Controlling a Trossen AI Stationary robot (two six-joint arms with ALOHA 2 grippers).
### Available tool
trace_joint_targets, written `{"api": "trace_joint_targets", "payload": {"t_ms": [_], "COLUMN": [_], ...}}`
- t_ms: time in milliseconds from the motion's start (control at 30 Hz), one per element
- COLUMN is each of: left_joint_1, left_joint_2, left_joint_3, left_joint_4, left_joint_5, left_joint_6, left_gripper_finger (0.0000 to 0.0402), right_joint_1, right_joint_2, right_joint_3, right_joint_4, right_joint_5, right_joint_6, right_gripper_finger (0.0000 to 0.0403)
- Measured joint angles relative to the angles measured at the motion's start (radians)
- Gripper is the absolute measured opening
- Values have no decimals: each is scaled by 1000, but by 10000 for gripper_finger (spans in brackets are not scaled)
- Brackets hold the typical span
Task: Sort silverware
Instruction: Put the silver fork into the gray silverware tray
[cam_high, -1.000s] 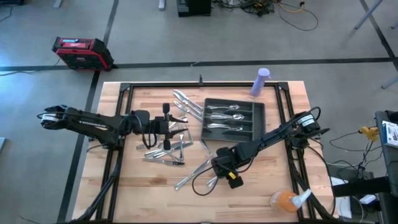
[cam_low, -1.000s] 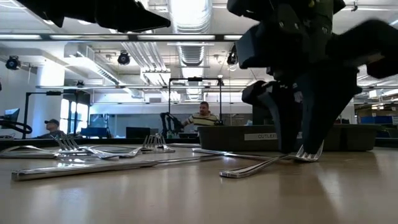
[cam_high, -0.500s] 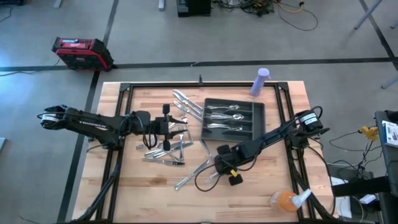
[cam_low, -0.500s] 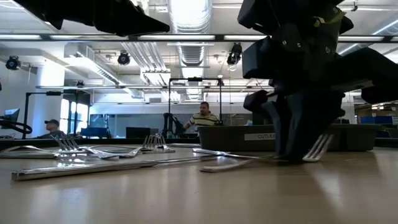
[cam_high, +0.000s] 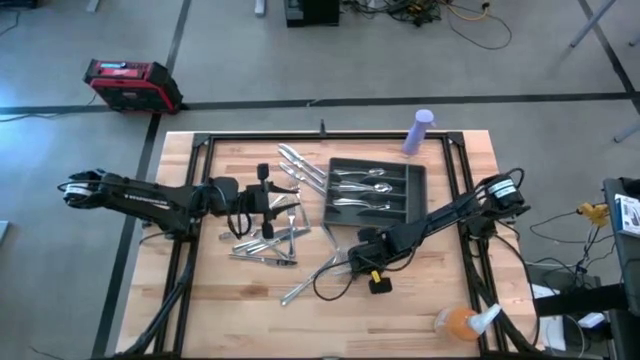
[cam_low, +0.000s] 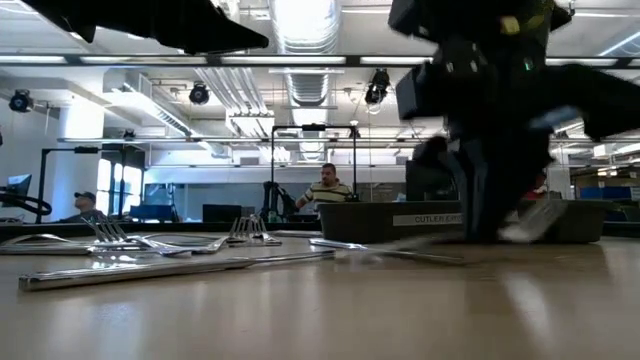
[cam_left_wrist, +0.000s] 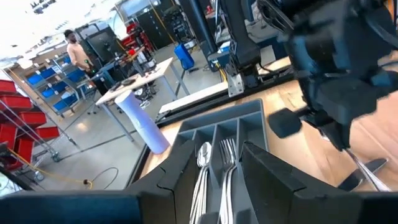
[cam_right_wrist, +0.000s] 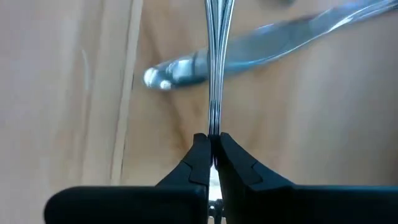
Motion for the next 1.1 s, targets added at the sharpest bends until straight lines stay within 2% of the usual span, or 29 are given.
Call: {"api": "trace_joint_targets", "payload": {"t_ms": [233, 333, 433, 733, 867, 1033, 1100], "left_joint_1": [0, 0, 0, 2, 22, 71, 87], "left_joint_2": [-64, -83, -87, -84, -84, -67, -55], "left_joint_3": [0, 0, 0, -13, -29, -34, -34], "left_joint_4": [-16, -21, -22, -44, -44, -42, -42], "left_joint_5": [4, 4, 5, -11, -19, -23, -23], "left_joint_6": [0, 0, 0, 57, 112, 117, 122], "left_gripper_finger": [117, 117, 117, 117, 116, 116, 116], "right_joint_1": [-47, -108, -197, -460, -526, -569, -569], "right_joint_2": [-117, -155, -161, -138, -140, -111, -97], "right_joint_3": [26, 37, 35, 27, 28, 28, 25], "right_joint_4": [-99, -153, -201, -200, -191, -154, -161], "right_joint_5": [127, 195, 198, -52, -60, -179, -191], "right_joint_6": [-6, -15, -44, -200, -257, -303, -308], "right_gripper_finger": [0, 0, 0, 0, 0, 0, 0]}}
